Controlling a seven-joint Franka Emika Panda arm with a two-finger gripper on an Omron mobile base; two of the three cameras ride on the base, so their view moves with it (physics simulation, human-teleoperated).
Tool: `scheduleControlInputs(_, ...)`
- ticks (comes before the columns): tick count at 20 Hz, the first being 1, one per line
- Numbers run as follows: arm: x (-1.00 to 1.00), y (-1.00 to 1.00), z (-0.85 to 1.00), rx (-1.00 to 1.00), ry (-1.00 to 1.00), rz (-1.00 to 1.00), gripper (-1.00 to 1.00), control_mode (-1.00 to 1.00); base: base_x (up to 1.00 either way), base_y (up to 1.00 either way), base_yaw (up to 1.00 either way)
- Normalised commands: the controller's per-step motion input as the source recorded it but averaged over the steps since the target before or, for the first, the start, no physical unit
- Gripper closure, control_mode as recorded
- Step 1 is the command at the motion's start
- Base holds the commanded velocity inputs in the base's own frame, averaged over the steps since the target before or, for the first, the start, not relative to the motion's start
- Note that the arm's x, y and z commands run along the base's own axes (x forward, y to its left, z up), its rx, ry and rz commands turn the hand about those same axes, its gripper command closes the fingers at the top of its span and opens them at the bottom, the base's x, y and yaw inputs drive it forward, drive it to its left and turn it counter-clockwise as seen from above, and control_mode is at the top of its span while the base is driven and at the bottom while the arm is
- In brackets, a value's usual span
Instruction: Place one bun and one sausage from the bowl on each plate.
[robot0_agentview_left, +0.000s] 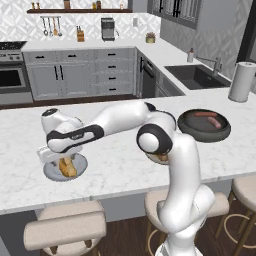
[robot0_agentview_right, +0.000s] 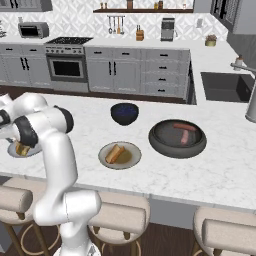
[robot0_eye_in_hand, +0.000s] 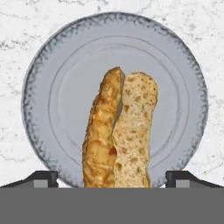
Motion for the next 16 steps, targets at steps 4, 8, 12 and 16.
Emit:
scheduleControlInputs(4, -0.02, -0.58, 0.53, 0.00, 0.00, 0.00, -1.00, -1.00, 0.00, 0.00, 0.00)
scheduleControlInputs(8, 0.00, -0.89, 0.31, 0.00, 0.00, 0.00, -1.00, -1.00, 0.00, 0.00, 0.00)
scheduleControlInputs(12, 0.00, -0.96, 0.30, 0.00, 0.00, 0.00, -1.00, -1.00, 0.00, 0.00, 0.00)
scheduleControlInputs(16, 0.00, -1.00, 0.31, 0.00, 0.00, 0.00, -1.00, -1.00, 0.00, 0.00, 0.00)
